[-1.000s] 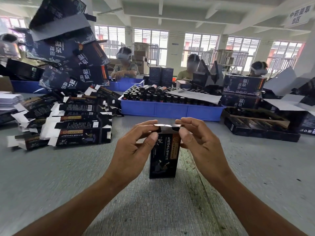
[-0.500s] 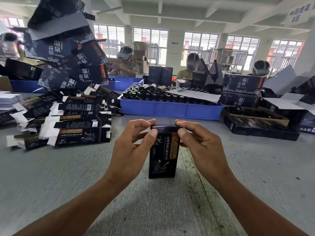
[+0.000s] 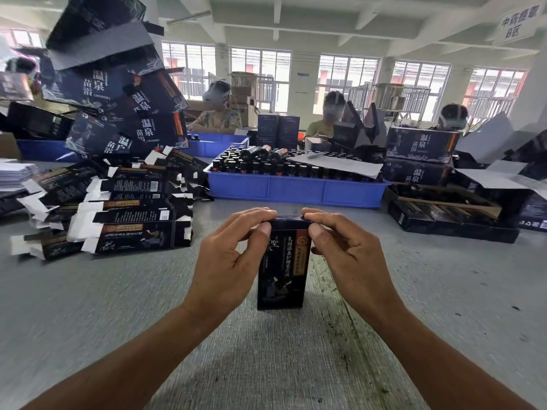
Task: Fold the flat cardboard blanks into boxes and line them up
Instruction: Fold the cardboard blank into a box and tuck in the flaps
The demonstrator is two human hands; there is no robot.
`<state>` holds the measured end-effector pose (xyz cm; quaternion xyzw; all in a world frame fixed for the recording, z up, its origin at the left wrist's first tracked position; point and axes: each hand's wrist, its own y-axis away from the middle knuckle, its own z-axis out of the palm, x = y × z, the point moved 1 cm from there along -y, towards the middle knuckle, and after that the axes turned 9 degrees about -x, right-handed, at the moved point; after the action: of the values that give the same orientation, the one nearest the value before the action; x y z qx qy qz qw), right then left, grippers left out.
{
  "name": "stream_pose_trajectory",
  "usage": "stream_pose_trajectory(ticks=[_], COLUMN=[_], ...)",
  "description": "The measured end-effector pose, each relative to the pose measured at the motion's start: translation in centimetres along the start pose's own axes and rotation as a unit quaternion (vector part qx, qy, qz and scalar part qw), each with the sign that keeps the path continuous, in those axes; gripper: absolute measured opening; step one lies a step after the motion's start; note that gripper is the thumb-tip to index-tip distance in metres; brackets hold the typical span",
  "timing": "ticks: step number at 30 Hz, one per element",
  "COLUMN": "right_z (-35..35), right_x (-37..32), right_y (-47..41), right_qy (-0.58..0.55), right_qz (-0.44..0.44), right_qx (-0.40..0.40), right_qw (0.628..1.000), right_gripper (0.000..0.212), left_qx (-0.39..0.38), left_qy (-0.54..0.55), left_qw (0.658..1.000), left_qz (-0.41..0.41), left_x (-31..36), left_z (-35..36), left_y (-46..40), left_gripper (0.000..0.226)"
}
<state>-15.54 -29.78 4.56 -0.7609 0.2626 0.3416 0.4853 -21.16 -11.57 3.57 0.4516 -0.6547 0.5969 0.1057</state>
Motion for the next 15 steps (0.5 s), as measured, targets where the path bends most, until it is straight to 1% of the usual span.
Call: stream_pose_trajectory(ticks=[9,12,15], right_z=[-0.09,-0.11,-0.11], right_x=[-0.01,0.09,0.27], right_y=[0.0,0.16,0.13], right_qy=[-0.003,0.022,0.051], right_qz=[-0.001,-0.025,-0.054], right_qx=[-0.01,-0.021,-0.019], right_qw=[1.0,0.999,0.997], right_gripper=[0.021,0.02,0.018], left_qx=[0.003,0.004,-0.017], left_qy=[-0.012,-0.033,-0.06], left_qw=[1.0,0.999,0.996], left_qz=[-0.007,0.018,0.057], left_x=[0.26,0.14,-0.19], left_z=[-0.05,-0.08,-0.2], left_y=[-0.1,-0.11,0.13], left_gripper=[0.022,0.021,0.018])
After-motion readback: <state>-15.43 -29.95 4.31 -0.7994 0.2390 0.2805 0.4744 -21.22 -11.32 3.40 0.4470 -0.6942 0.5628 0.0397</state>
